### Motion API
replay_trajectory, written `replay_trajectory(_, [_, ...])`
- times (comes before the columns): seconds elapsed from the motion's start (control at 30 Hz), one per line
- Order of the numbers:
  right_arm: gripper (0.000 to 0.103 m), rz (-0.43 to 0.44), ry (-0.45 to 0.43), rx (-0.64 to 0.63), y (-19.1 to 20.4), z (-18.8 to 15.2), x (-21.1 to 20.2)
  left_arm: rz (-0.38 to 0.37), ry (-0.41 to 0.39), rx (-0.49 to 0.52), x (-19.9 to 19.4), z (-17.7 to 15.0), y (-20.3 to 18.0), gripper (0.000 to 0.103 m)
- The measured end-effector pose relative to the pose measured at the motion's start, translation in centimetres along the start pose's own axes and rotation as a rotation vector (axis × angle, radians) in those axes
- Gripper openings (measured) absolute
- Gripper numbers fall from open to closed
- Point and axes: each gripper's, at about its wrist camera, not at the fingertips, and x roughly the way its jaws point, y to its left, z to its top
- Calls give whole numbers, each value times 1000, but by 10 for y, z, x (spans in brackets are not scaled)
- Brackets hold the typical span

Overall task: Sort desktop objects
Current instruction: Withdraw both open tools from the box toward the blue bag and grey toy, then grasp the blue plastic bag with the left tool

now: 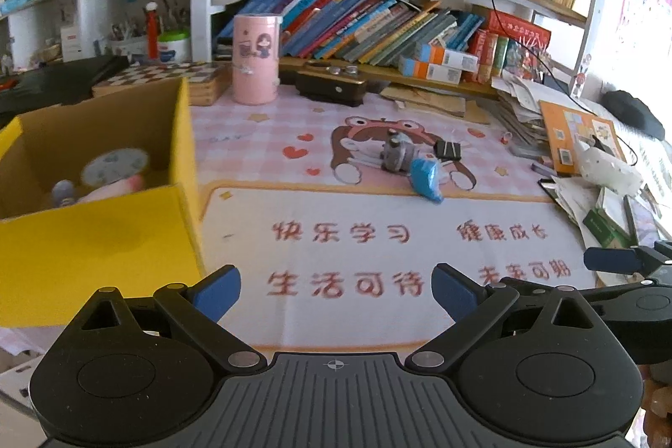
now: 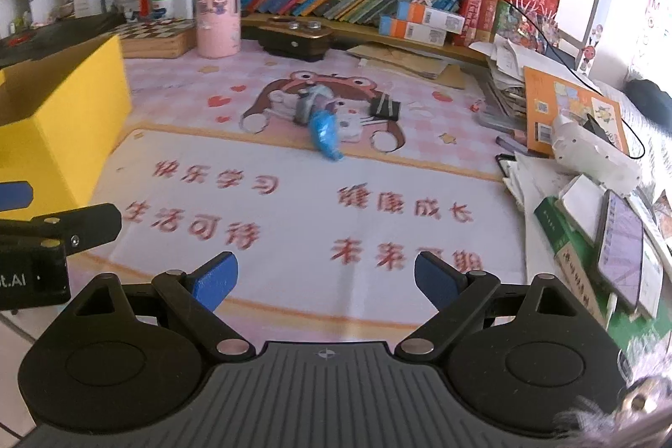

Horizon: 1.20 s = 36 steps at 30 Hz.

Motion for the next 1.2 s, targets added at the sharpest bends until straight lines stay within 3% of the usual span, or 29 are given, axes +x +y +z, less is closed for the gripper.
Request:
replay_trajectory(0.5, [88,-7,-11,37,-79,47,61,39,-7,-1,59,36,-53,98])
replay_trajectory(0.73, [72,25,-43,64,-108,76,91,57,-26,44,89,53,-73,94])
replay_trajectory(1.2, [64,111,-56,56,-119,109,131,38,31,28,165,74,-91,65])
